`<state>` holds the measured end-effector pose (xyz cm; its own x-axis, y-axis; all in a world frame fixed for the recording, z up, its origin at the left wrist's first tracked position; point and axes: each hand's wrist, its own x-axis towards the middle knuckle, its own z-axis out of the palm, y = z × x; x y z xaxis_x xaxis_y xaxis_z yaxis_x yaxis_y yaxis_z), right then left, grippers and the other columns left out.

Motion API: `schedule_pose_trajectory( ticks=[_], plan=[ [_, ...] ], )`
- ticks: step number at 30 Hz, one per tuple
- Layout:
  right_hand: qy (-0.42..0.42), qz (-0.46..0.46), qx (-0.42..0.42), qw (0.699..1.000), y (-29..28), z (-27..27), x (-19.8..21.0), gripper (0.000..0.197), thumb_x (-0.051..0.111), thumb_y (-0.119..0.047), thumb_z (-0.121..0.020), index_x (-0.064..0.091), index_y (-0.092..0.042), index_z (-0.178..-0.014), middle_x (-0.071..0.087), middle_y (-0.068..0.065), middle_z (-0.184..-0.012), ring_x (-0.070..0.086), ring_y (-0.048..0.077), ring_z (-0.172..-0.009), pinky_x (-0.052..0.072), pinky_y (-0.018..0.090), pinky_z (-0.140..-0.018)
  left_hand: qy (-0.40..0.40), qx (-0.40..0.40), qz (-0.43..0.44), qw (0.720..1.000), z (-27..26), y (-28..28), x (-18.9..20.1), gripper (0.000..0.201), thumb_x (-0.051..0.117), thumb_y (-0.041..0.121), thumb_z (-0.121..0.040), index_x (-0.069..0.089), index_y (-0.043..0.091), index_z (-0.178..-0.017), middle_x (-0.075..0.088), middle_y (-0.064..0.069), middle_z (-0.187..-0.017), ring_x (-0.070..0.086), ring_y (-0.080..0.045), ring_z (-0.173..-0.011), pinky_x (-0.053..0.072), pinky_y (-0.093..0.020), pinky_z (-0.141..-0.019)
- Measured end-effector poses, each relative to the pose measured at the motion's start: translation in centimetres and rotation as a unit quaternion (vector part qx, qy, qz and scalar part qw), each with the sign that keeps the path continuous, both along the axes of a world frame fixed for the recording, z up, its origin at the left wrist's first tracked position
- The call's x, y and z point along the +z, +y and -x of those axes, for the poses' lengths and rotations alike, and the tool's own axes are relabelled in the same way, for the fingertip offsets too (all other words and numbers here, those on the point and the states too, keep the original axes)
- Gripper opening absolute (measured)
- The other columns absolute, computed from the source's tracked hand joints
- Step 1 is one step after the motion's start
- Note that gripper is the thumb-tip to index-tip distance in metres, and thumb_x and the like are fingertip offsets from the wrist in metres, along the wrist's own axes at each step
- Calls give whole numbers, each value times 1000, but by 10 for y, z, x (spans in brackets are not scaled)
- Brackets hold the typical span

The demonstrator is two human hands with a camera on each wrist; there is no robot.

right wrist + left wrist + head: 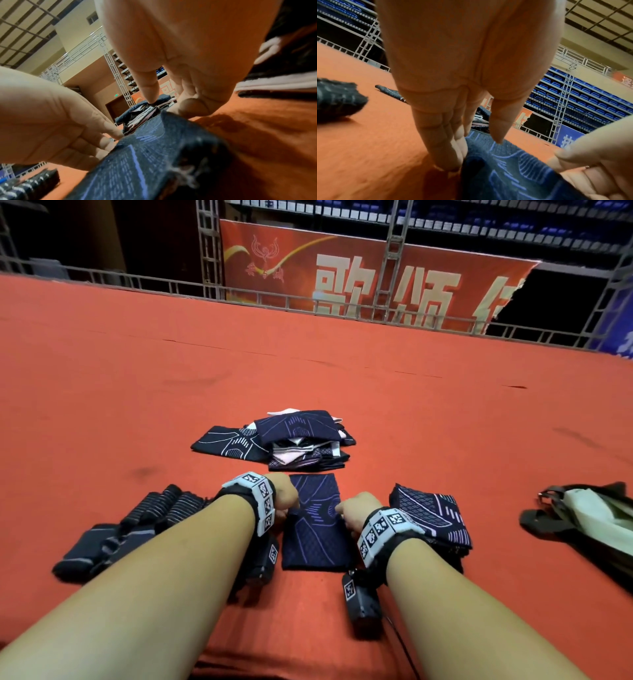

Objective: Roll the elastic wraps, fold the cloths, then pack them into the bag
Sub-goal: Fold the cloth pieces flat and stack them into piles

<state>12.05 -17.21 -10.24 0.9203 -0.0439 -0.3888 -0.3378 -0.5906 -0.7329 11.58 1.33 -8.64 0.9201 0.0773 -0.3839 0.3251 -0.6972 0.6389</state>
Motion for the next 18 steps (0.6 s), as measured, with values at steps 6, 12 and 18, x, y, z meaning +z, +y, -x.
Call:
schedule_pose_trajectory(
  ticks=[6, 12, 18],
  plan=[
    [73, -183, -54, 979, 6, 5, -7, 24, 60, -22, -93, 57, -13, -71, 53, 0, -54, 41, 14, -42, 32, 20, -44, 8, 48, 85, 995, -11, -6, -8, 20, 71, 12, -84, 61, 6, -69, 57, -14, -63, 53, -25, -60, 46, -34, -62],
    [41, -134, -38, 989, 4, 7, -6, 22, 64, -18, -86, 57, -11, -67, 50, 4, -55, 42, 17, -43, 33, 21, -42, 9, 39, 167, 985, -5, -10, 9, 18, 67, 5, -68, 51, 12, -63, 40, -11, -55, 38, -20, -49, 38, -35, -59],
    [-35, -246, -30, 968, 1, 14, 25, 18, 59, -35, -97, 62, -18, -93, 42, -3, -59, 33, 12, -42, 28, 22, -46, -74, 23, 278, 957, 20, -26, 52, 24, 58, -11, -88, 59, 12, -96, 50, -5, -57, 48, -11, -34, 42, -18, -41]
  ],
)
